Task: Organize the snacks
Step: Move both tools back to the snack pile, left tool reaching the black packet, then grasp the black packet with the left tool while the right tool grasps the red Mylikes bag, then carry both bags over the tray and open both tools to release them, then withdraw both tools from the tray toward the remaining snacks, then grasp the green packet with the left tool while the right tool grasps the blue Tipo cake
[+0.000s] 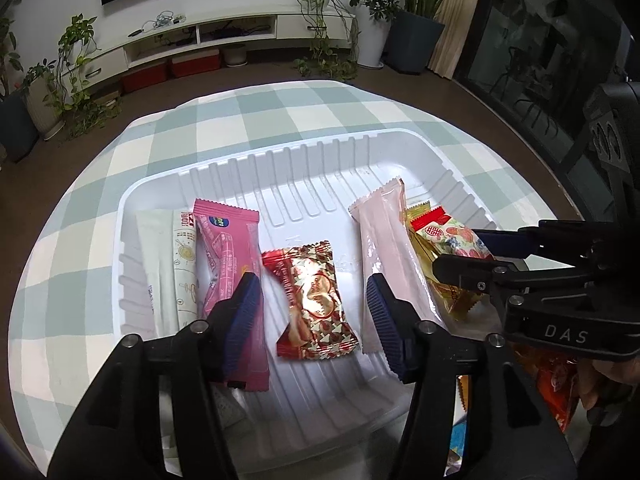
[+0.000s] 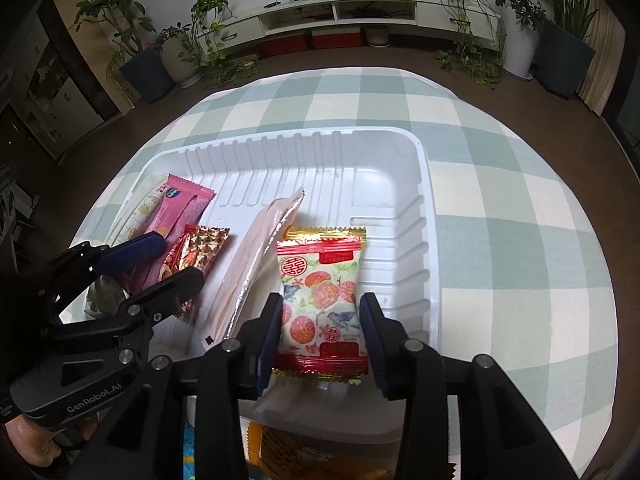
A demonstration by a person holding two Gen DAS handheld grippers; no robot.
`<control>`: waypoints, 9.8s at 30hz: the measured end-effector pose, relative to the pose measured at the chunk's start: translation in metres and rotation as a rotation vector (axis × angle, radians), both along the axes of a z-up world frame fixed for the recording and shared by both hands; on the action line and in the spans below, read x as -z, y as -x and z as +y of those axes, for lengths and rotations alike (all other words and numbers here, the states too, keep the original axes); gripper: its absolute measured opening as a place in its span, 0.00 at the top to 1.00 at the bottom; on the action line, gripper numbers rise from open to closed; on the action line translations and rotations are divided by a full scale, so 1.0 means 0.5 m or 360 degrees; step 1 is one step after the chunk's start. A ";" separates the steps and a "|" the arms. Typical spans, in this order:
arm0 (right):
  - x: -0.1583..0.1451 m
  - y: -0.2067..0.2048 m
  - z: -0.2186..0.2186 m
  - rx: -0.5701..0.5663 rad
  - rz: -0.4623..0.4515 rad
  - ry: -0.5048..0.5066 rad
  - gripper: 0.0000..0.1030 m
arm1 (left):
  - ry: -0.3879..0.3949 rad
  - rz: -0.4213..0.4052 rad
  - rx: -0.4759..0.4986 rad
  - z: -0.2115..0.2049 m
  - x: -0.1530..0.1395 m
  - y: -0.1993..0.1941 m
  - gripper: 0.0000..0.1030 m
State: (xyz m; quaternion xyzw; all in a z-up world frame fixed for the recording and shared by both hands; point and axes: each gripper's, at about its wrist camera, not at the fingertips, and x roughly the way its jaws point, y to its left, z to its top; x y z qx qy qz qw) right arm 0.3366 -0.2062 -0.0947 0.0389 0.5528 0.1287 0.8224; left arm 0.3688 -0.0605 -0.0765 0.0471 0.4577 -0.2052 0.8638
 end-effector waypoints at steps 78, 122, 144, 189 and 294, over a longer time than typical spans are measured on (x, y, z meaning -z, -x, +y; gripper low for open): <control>-0.041 0.517 -0.125 0.0294 -0.0201 -0.0428 0.16 | 0.0004 0.0165 0.0558 -0.023 0.011 0.420 0.80; -0.012 0.386 -0.139 0.0346 -0.0088 -0.0323 0.64 | 0.0578 0.0269 0.0299 0.143 -0.003 0.487 0.80; -0.188 0.350 -0.216 0.0403 -0.0365 -0.0455 0.64 | 0.0679 0.0124 0.0145 0.230 -0.139 0.322 0.80; -0.020 -0.036 0.039 0.0030 -0.0102 -0.0078 0.58 | 0.0347 0.0272 -0.0055 0.046 -0.022 -0.015 0.77; 0.004 0.437 -0.085 0.0296 -0.0143 -0.0425 0.11 | -0.0093 0.0137 -0.0129 0.128 0.041 0.369 0.68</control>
